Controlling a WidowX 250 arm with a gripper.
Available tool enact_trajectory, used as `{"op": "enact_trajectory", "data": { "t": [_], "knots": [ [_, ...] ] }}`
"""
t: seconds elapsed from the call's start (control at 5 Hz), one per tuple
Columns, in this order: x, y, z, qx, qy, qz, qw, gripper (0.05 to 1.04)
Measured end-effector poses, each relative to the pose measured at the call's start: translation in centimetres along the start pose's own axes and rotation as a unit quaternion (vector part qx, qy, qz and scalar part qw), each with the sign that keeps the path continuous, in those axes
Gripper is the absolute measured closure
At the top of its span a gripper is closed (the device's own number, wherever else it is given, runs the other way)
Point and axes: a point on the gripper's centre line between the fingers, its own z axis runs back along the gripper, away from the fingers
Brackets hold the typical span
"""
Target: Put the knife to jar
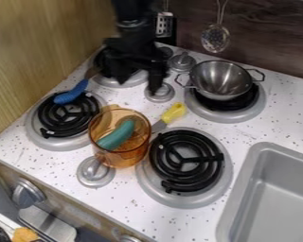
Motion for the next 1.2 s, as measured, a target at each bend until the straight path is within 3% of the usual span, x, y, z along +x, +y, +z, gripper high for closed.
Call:
{"op": "enact_trajectory", "data": {
  "t": [0.2, 0.4, 0.6, 0.8, 1.2],
  "knots": [
    [0.8, -1.0, -0.7, 0.014, -0.014, -0.031, 0.9993, 0.083],
    [1.2, -1.3, -1.9, 0.020, -0.003, -0.051, 0.9985, 0.083],
    [1.1, -1.3, -3.0, 0.024, -0.020, -0.065, 0.9974, 0.083],
    [1.0, -1.8, -4.8, 0.008, -0.028, -0.083, 0.9961, 0.083],
    [0.9, -2.1, -6.6, -0.009, -0.032, -0.083, 0.9960, 0.083]
  ]
}}
